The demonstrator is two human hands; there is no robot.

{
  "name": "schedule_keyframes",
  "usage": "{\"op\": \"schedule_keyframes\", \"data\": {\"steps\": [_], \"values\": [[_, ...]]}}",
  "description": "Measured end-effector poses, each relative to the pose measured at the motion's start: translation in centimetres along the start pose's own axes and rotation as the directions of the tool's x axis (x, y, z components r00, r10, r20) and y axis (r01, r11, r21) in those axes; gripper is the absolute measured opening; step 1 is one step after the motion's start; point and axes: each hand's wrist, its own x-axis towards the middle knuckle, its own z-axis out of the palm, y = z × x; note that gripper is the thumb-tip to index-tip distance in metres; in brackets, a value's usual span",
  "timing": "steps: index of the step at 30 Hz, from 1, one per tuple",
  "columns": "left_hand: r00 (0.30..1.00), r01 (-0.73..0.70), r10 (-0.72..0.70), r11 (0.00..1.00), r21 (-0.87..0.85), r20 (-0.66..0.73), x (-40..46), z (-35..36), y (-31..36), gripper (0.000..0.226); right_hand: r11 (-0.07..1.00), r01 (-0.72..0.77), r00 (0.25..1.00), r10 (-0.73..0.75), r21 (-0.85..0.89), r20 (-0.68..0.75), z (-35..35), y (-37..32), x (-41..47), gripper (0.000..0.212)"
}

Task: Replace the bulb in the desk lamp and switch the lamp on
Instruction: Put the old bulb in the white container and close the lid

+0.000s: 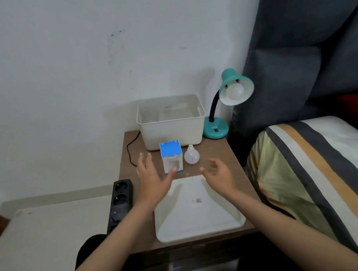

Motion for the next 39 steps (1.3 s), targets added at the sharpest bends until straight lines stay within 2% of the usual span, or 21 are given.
{"op": "schedule_keyframes", "data": {"steps": [2,4,11,15,19,22,25,27,30,35,39], "values": [[0.998,-0.018,0.015,0.999,-0.046,-0.057,3.3,-0.5,0.7,0.087,0.985,-0.125,0.992,0.127,0.122,-0.002,1.3,-1.5,2.5,0.049],[0.995,-0.040,0.036,0.999,-0.035,-0.095,6.2,-1.0,1.1,0.082,0.972,-0.182,0.983,0.186,0.148,-0.010,2.5,-2.3,4.5,0.050],[0.998,-0.028,0.031,0.998,0.056,-0.051,13.2,-1.1,0.2,0.083,0.947,-0.279,0.953,0.294,0.160,-0.078,5.4,-3.1,8.1,0.053],[0.997,-0.030,0.034,0.998,0.052,-0.067,14.7,-0.4,-0.1,0.082,0.929,-0.294,0.943,0.320,0.224,-0.088,6.2,-3.1,8.4,0.037],[0.995,-0.019,0.017,1.000,-0.017,-0.103,15.8,0.5,-0.4,0.084,0.957,-0.160,0.969,0.199,0.243,-0.148,5.1,-2.7,7.0,0.031],[0.993,0.008,-0.012,0.999,-0.040,-0.118,16.9,1.0,-0.8,0.087,0.966,0.095,0.976,-0.043,0.239,-0.214,3.1,-3.4,6.0,0.036],[0.990,0.007,-0.016,0.998,-0.066,-0.142,17.5,1.3,-1.1,0.086,0.915,0.364,0.910,-0.310,0.172,-0.275,0.8,-5.6,6.4,0.042],[0.987,0.010,-0.024,0.996,-0.087,-0.158,17.7,1.4,-1.2,0.086,0.876,0.466,0.862,-0.417,0.126,-0.289,-0.1,-7.5,8.2,0.040],[0.982,0.016,-0.035,0.994,-0.105,-0.183,18.0,1.4,-1.1,0.084,0.890,0.455,0.871,-0.440,0.020,-0.217,-0.3,-10.3,12.7,0.041],[0.978,0.010,-0.031,0.995,-0.101,-0.208,18.4,1.6,-1.4,0.082,0.890,0.371,0.927,-0.373,-0.266,0.047,2.0,-12.9,20.6,0.045],[0.974,0.001,-0.024,0.995,-0.099,-0.227,18.6,1.9,-1.6,0.081,0.858,0.360,0.933,-0.340,-0.366,0.119,3.3,-13.5,24.3,0.042]]}}
